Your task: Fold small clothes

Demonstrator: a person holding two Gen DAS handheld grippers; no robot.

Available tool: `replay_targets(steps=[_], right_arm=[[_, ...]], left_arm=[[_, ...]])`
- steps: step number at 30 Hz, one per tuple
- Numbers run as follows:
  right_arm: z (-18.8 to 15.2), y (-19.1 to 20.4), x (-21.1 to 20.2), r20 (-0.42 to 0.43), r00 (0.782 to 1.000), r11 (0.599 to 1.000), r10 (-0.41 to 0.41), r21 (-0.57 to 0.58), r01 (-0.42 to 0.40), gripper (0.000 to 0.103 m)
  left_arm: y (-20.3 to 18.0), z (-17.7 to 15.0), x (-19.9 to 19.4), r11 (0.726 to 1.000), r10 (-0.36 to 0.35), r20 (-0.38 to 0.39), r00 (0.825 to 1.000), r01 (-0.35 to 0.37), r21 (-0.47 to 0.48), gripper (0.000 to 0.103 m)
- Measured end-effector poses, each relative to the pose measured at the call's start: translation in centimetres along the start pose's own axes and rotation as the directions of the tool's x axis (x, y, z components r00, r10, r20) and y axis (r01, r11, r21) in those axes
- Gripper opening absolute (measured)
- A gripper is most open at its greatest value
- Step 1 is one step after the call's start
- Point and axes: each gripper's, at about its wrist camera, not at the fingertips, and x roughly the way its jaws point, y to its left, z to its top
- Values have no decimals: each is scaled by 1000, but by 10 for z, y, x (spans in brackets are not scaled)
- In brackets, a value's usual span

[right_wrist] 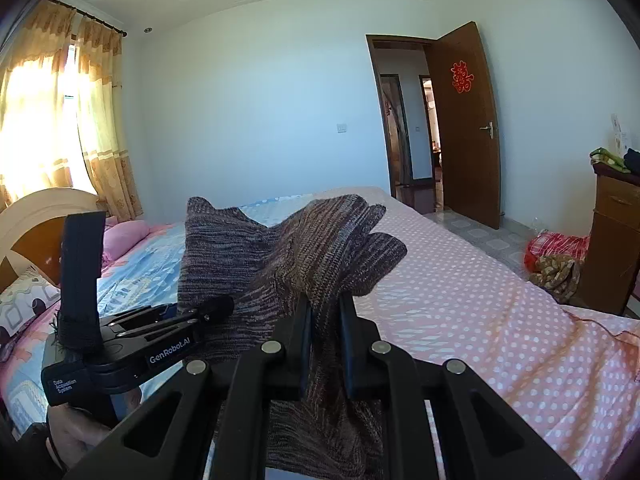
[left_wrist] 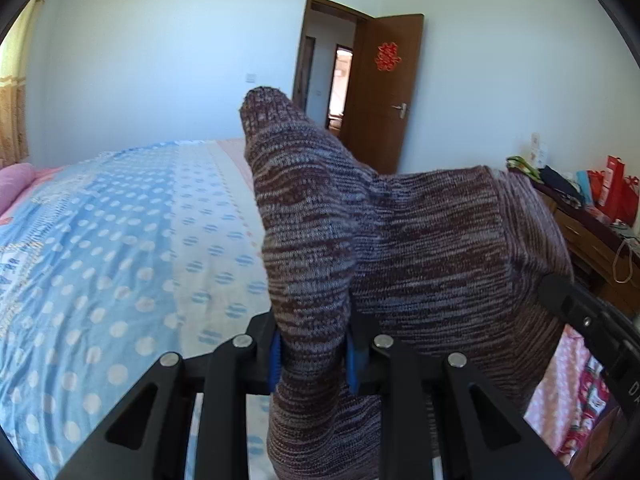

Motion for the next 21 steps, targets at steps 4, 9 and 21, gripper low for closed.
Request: replay_targets(steps=[4, 9, 21], right_arm=[[-4, -16, -7, 1, 999, 999, -48, 2, 48, 13], [-16, -62, 22, -63, 990, 991, -127, 42, 130, 12], [-78, -181, 118, -373, 912, 938, -172, 221, 268, 13]], left_arm=[[-22, -5, 14, 999, -26, -26, 999, 27, 39, 25], [-42, -8, 65, 997, -47, -82, 996, 51, 55, 25], [-54, -39, 196, 992, 116, -284, 952, -94, 88, 63]])
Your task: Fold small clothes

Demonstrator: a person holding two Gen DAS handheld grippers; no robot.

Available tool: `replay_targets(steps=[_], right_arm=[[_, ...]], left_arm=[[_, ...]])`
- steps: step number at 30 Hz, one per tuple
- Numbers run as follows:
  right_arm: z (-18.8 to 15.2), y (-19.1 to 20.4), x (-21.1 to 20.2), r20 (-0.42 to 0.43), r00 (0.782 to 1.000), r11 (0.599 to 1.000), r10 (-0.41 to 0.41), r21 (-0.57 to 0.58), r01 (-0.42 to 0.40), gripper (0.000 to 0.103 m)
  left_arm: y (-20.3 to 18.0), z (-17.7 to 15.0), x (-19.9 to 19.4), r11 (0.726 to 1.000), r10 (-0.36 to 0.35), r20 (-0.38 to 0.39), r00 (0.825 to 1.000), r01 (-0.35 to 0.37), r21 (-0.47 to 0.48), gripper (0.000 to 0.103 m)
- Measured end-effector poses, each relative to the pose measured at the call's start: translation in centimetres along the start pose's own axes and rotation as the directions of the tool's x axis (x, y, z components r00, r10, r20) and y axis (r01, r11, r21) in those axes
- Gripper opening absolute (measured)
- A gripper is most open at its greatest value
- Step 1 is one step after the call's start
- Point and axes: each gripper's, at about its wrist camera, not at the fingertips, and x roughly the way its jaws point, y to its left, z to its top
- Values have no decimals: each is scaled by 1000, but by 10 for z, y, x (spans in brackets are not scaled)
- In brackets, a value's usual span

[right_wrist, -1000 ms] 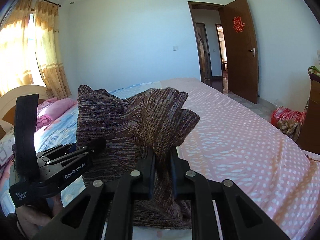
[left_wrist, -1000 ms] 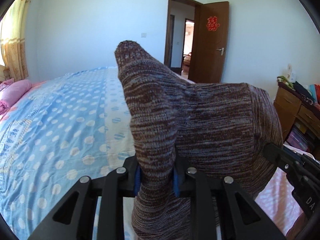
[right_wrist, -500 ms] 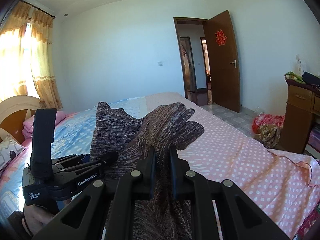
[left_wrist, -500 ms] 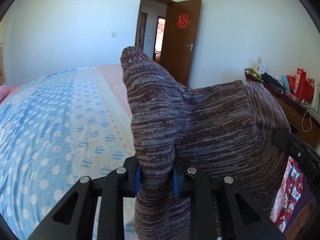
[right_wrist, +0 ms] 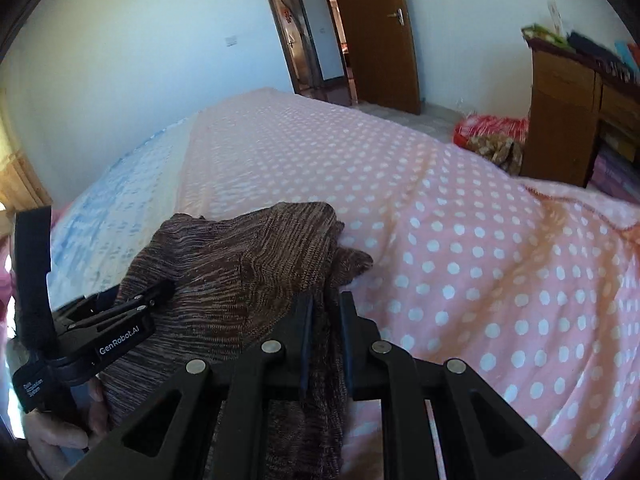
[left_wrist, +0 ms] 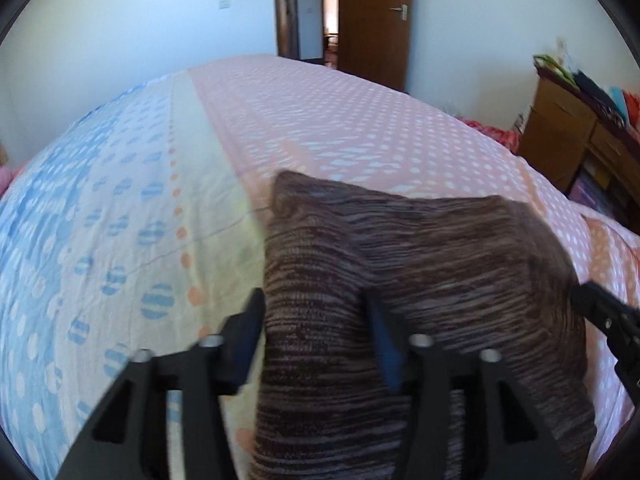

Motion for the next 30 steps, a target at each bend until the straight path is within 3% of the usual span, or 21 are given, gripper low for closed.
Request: replay_targets(steps=[3, 5, 6, 7, 9, 13, 15, 18, 20, 22, 24, 25, 28, 30], right_arm=[[-4, -29, -20, 12, 999, 993, 45, 111, -46, 14], [-9, -39, -36, 18, 997, 990, 77, 114, -79, 15], [-14, -35, -51, 15, 996, 991, 91, 101, -92, 22], [-19, -36, -60, 13, 994, 991, 106, 83, -107, 41], [-37, -28, -82, 18, 991, 991, 129, 43, -130, 67], [-65, 1, -95, -47, 985, 983, 167, -67, -170, 69], [-76, 15, -90, -74, 986, 979, 149, -133, -158, 68], [-90, 33, -74, -142, 987, 975, 78, -194, -105, 61], [-93, 34, -65, -194, 979, 979, 64, -177, -99, 44], [-93, 35, -59, -218, 975, 981, 39, -177, -79, 22], [-94, 28, -50, -274, 957, 987, 96, -96, -126, 14], [-93, 23, -51, -269, 955, 988, 126, -49, -144, 10], [-95, 16, -56, -281, 942, 982, 185, 12, -190, 9], [-97, 20, -65, -300, 933, 978, 199, 3, -208, 8]], left_arm=[[28, -3, -10, 991, -86, -27, 996, 83, -107, 69], [42, -12, -28, 977, -146, -22, 989, 141, -157, 68], [48, -19, -38, 971, -173, -10, 985, 169, -169, 68], [53, -25, -47, 965, -199, 1, 980, 196, -173, 68], [57, -40, -61, 956, -240, 5, 971, 237, -173, 68], [45, -70, -69, 947, -284, -35, 958, 274, -167, 68], [42, -80, -66, 941, -300, -53, 952, 287, -178, 68], [34, -91, -72, 947, -286, -60, 956, 272, -172, 69], [27, -89, -73, 954, -276, -68, 959, 265, -138, 74], [24, -91, -73, 961, -257, -61, 964, 248, -121, 70], [25, -89, -70, 955, -270, -58, 961, 260, -140, 53], [26, -88, -69, 944, -302, -65, 951, 290, -157, 33], [36, -87, -71, 925, -349, -73, 934, 331, -186, 19], [41, -87, -79, 914, -371, -74, 926, 350, -206, 16]])
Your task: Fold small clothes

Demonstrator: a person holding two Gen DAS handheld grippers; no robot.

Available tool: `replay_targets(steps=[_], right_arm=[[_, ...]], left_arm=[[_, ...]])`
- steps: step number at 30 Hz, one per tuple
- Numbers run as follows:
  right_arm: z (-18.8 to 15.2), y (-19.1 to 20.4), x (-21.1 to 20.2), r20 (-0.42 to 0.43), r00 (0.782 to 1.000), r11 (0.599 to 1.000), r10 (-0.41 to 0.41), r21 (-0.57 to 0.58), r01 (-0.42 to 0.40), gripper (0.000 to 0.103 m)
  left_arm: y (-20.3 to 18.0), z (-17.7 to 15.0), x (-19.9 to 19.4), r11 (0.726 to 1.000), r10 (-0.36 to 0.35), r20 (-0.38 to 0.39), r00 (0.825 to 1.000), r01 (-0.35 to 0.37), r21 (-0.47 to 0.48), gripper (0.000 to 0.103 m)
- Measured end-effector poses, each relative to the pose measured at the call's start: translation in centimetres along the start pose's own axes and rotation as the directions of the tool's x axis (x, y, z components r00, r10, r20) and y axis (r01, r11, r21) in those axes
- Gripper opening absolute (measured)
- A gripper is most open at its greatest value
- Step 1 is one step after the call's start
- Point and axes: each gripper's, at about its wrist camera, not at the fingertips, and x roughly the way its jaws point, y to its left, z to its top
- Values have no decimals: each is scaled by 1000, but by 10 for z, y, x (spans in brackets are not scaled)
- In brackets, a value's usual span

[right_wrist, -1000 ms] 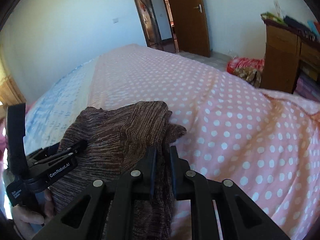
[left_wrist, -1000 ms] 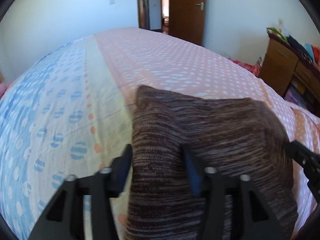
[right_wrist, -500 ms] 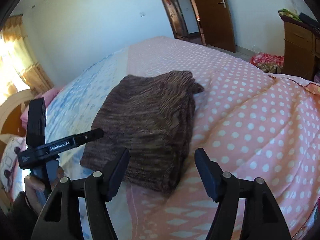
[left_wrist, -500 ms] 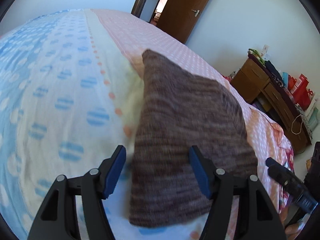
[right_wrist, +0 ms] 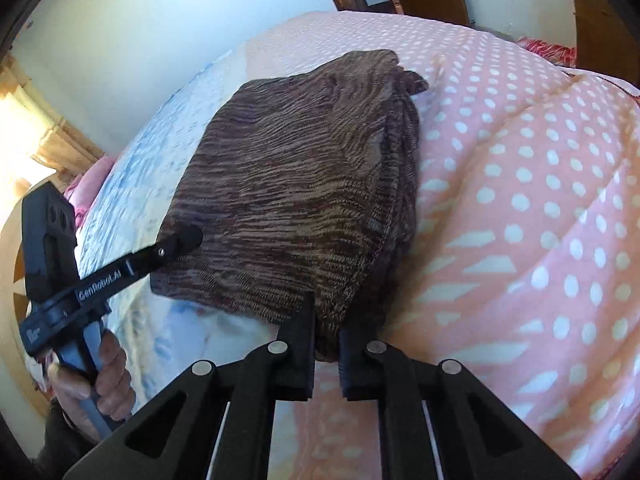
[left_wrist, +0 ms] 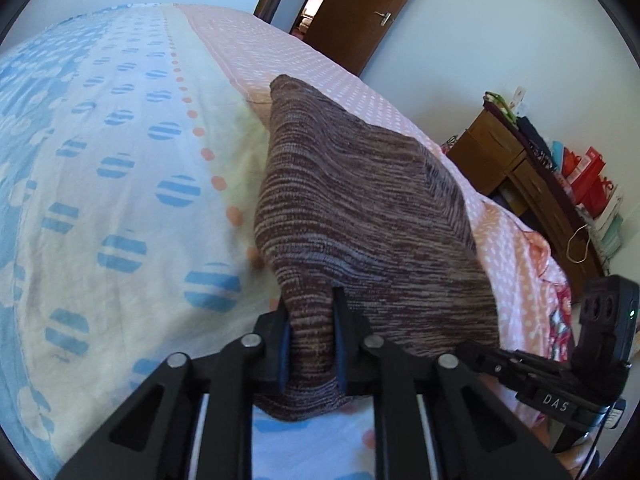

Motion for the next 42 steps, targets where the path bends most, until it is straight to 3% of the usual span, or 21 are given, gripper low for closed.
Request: replay_targets(steps=[3, 7, 9, 12, 14, 17, 18, 19, 20, 23, 26, 28, 34, 35, 37, 40, 42], right_arm=[[-11, 11, -12, -36, 999, 998, -5, -57, 3, 8], [-26, 1, -10, -81, 997, 999, 18, -33, -21, 6], [-28, -2, -11, -58, 998, 999, 36, -8, -36, 6], [-28, 5, -16, 3, 1000, 999, -27, -46, 27, 7], [-23, 7, -32, 94, 993, 993, -77, -85, 85, 7], [-16, -4, -59, 191, 978, 993, -89, -56, 101, 27], [-11, -9, -63, 195, 978, 996, -71, -40, 80, 46], [-5, -15, -67, 198, 980, 999, -38, -20, 43, 56], [-1, -19, -67, 202, 979, 1000, -14, -14, 17, 56], [17, -20, -49, 177, 984, 999, 17, -39, -10, 57], [38, -13, -11, 95, 995, 996, 25, -91, -16, 57], [48, -12, 13, 30, 996, 990, -87, -107, 90, 57], [65, -6, 25, -11, 989, 988, -149, -51, 148, 66], [67, -7, 27, -41, 992, 993, -119, -31, 118, 66], [75, -15, 39, -138, 990, 998, 14, 57, -6, 66], [80, -25, 41, -234, 963, 983, 136, 156, -100, 67], [77, -28, 36, -285, 927, 957, 245, 223, -185, 67]], left_arm=[[-3, -5, -16, 1000, -19, -13, 1000, 19, 13, 15], [-4, -21, -13, 999, 22, -52, 998, -20, 36, 17], [-3, -25, -4, 997, 69, -44, 997, -67, 43, 23], [-5, -26, -6, 994, 92, -14, 996, -91, 56, 31], [-5, -28, -9, 992, 109, 8, 994, -110, 59, 50], [3, -27, -14, 992, 117, 27, 993, -118, 37, 59], [6, -26, -13, 994, 110, 24, 994, -110, 28, 59], [8, -26, -13, 994, 104, 25, 994, -105, 17, 59], [9, -27, -13, 994, 105, 28, 994, -105, 8, 59], [4, -29, -12, 992, 123, 42, 992, -124, 30, 60], [-1, -31, -11, 988, 141, 53, 989, -145, 61, 62], [-1, -32, -10, 987, 144, 58, 988, -147, 65, 63], [-3, -30, -7, 987, 138, 66, 988, -142, 69, 68], [-3, -30, -7, 987, 139, 68, 988, -144, 74, 69], [-5, -30, -6, 985, 143, 72, 987, -149, 87, 70], [-2, -28, -6, 988, 129, 65, 989, -134, 82, 70], [2, -25, -7, 992, 108, 58, 992, -112, 63, 70]])
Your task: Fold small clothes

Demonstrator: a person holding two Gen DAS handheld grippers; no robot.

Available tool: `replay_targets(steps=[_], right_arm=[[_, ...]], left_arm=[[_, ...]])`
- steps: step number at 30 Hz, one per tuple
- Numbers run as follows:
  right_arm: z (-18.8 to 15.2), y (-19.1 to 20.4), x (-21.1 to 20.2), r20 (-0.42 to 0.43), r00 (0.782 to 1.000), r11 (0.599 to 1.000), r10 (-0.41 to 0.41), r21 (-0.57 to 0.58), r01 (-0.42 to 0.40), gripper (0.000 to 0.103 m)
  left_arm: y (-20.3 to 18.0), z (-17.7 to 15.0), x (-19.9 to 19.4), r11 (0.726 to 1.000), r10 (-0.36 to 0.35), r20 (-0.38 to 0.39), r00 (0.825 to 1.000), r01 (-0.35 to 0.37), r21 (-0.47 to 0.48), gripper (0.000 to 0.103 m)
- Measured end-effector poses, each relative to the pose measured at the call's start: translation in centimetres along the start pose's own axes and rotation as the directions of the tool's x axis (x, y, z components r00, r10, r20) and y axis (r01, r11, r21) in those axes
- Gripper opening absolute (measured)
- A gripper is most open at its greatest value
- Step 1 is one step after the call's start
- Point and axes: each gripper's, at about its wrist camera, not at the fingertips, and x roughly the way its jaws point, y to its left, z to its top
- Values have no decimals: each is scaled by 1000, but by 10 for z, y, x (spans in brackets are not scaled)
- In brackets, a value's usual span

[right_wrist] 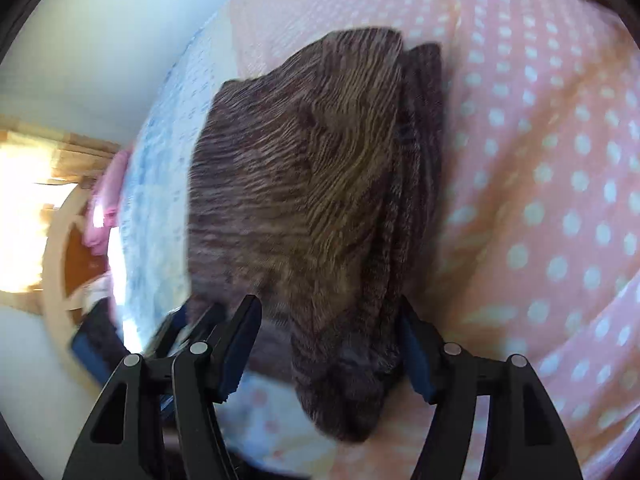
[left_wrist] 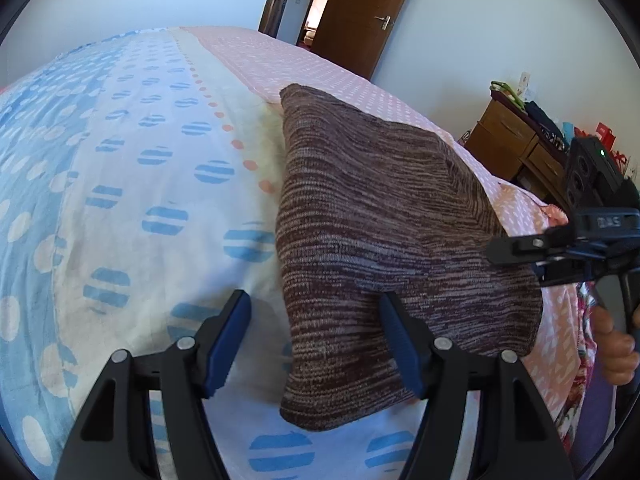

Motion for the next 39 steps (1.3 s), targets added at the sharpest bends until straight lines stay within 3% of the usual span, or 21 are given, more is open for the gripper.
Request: replay_targets(steps=[3, 6, 7, 10, 14, 15, 17, 19, 22, 24, 26, 27, 29, 31, 32, 34, 36, 39], right_arm=[[-8, -2, -8, -66, 989, 991, 134, 35, -132, 67], [-18, -9, -11, -87, 947, 947, 311, 118, -300, 68], [-19, -11, -10, -93, 941, 941, 326, 129, -313, 68], [-28, -16, -8, -106, 963, 964, 248, 122, -235, 67], [-38, -16, -16, -101, 954, 951, 284, 155, -266, 68], [-41, -15, -27, -54, 964, 958, 261, 136, -252, 68], [-44, -7, -49, 49, 990, 990, 130, 48, -133, 68], [-49, 6, -65, 145, 989, 999, 33, -35, -28, 67], [-52, 17, -63, 203, 979, 995, 2, -98, 18, 67], [-50, 26, -55, 239, 966, 980, -97, -146, 135, 62], [-47, 30, -48, 284, 933, 948, -219, -165, 273, 41], [-47, 30, -46, 286, 928, 940, -237, -174, 294, 29], [-49, 26, -47, 290, 921, 931, -260, -179, 319, 27], [-58, 27, -55, 342, 881, 884, -326, -219, 412, 27], [-62, 29, -57, 365, 860, 851, -357, -251, 461, 27], [-66, 25, -60, 364, 855, 827, -370, -290, 481, 27], [-67, 21, -61, 340, 874, 838, -347, -307, 452, 27], [-68, 19, -54, 286, 900, 842, -329, -343, 417, 27]], left_arm=[[5, 3, 0, 999, -25, -4, 1000, 25, -29, 70], [6, 5, 1, 999, -33, -11, 999, 33, -41, 70], [6, 5, 1, 998, -35, -14, 999, 35, -43, 70], [6, 5, 0, 998, -39, -21, 999, 38, -40, 70], [6, 5, 0, 999, -36, -30, 999, 35, -25, 70], [7, 5, -1, 999, -38, -29, 999, 38, -28, 70], [9, 5, -2, 998, -45, -28, 999, 44, -44, 70], [10, 5, -3, 998, -44, -25, 999, 42, -54, 70], [7, 3, -5, 999, -26, -23, 999, 25, -46, 70], [5, 1, -6, 999, -10, -18, 1000, 9, -42, 70], [3, -1, -10, 1000, 6, -13, 1000, -7, -29, 70], [2, -2, -13, 1000, 13, -7, 1000, -13, -14, 70], [0, -4, -19, 999, 21, 13, 1000, -21, 32, 70], [-8, -6, -27, 995, -6, 42, 999, 2, 103, 70], [-15, -8, -31, 987, -34, 50, 998, 26, 158, 70], [-35, -15, -40, 954, -93, 43, 995, 77, 288, 70], [-60, -24, -43, 905, -148, 9, 989, 132, 404, 70], [-96, -39, -32, 836, -136, -41, 990, 137, 532, 70]])
